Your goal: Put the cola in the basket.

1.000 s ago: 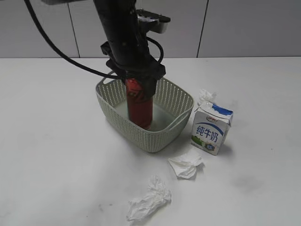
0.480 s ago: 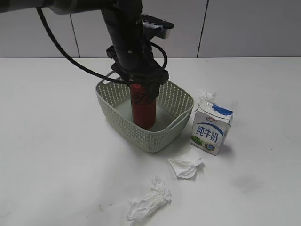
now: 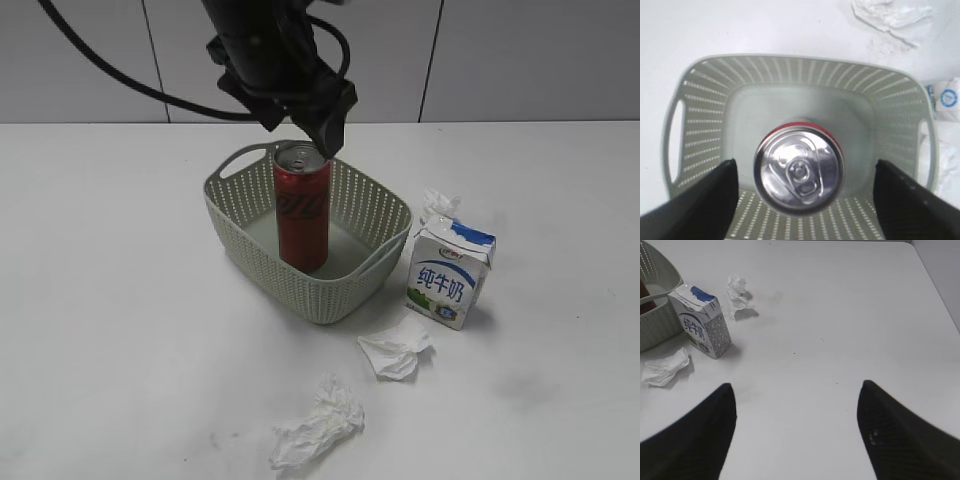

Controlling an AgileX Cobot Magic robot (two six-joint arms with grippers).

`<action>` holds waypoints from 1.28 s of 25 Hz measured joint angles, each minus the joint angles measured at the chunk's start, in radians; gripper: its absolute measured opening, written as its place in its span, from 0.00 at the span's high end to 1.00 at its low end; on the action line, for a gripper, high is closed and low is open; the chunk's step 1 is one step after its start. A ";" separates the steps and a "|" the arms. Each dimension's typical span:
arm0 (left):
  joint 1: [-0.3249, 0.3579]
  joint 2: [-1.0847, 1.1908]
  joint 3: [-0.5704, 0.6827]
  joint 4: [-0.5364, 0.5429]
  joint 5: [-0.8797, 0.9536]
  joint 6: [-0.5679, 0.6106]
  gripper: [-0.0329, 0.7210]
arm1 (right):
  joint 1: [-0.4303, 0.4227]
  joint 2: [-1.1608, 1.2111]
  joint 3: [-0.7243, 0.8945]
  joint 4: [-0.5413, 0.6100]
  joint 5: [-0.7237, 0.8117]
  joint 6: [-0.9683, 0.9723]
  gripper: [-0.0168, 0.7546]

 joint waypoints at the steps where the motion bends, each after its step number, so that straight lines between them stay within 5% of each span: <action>1: 0.004 -0.021 0.000 -0.006 0.001 0.000 0.10 | 0.000 0.000 0.000 0.000 0.000 0.000 0.24; 9: 0.089 -0.165 0.000 -0.012 0.051 0.000 0.12 | 0.000 0.000 0.000 0.000 0.000 0.000 0.24; 22: 0.511 -0.207 0.003 0.013 0.075 -0.074 0.18 | 0.000 0.000 0.000 0.000 0.000 0.000 0.24; 32: 0.566 -0.380 0.283 0.012 0.075 -0.090 0.19 | 0.000 0.000 0.000 0.000 0.000 0.000 0.24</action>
